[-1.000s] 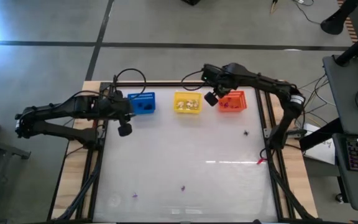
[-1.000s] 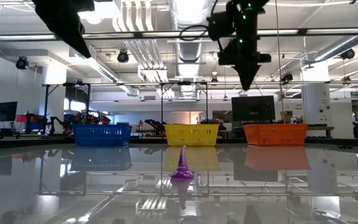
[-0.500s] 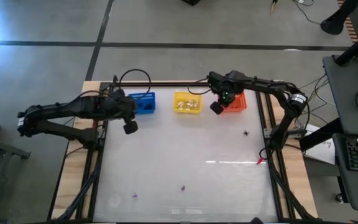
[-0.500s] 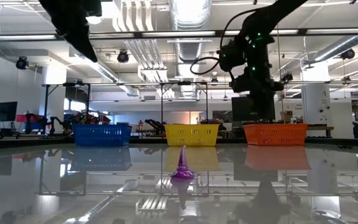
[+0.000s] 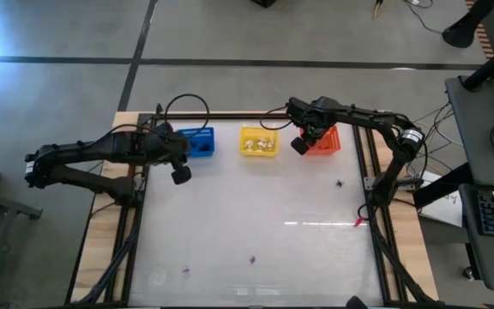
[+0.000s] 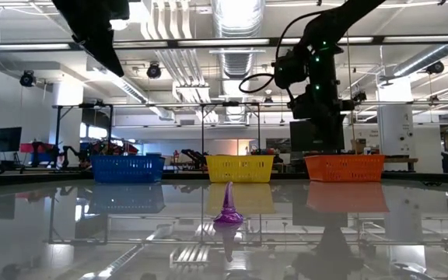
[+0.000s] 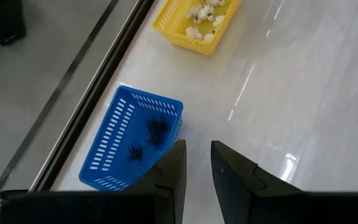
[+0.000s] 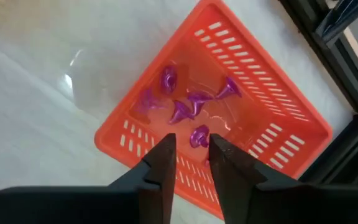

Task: Sort Halloween decoration
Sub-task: Put the purple hat toy into the orange bin

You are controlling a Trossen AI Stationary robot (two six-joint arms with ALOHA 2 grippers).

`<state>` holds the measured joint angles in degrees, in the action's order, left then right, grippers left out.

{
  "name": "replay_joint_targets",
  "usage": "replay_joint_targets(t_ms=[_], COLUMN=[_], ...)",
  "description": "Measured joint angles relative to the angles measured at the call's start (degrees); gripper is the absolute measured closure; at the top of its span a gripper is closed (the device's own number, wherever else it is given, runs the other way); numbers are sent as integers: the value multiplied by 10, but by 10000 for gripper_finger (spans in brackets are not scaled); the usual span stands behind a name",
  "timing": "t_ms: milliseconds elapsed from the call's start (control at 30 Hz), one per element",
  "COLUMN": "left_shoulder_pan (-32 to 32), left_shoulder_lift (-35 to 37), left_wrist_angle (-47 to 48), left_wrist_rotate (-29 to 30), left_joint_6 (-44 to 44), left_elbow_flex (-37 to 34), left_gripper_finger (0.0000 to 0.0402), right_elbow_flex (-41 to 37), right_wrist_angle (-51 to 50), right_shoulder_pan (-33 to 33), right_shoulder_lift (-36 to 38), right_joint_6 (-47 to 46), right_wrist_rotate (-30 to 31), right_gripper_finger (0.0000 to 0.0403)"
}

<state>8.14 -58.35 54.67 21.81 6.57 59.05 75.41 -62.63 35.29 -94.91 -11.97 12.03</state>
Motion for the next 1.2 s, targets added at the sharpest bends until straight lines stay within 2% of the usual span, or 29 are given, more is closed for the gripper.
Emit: replay_joint_targets(t_ms=[167, 367, 600, 867, 1067, 1200], left_shoulder_pan=[0, 0, 0, 0, 0, 0], left_shoulder_lift=[0, 0, 4, 36, 64, 79], left_wrist_angle=[12, 72, 135, 184, 184, 188], left_wrist_rotate=[-3, -3, -4, -4, -4, -22], left_joint_6=[0, 0, -4, -29, -32, -40], left_elbow_flex=[14, 39, 74, 104, 108, 107], left_gripper_finger=[345, 345, 345, 345, 345, 345], right_elbow_flex=[14, 58, 81, 80, 80, 80], right_wrist_angle=[-5, -17, -13, 5, 78, 137], right_shoulder_pan=[-1, -25, -101, -222, -318, -383], right_shoulder_lift=[0, 3, 5, 4, -2, -5], right_joint_6=[-19, -77, -113, -240, -361, -425], right_wrist_rotate=[-16, -150, -222, -226, -223, -186], right_gripper_finger=[306, 305, 305, 305, 305, 305])
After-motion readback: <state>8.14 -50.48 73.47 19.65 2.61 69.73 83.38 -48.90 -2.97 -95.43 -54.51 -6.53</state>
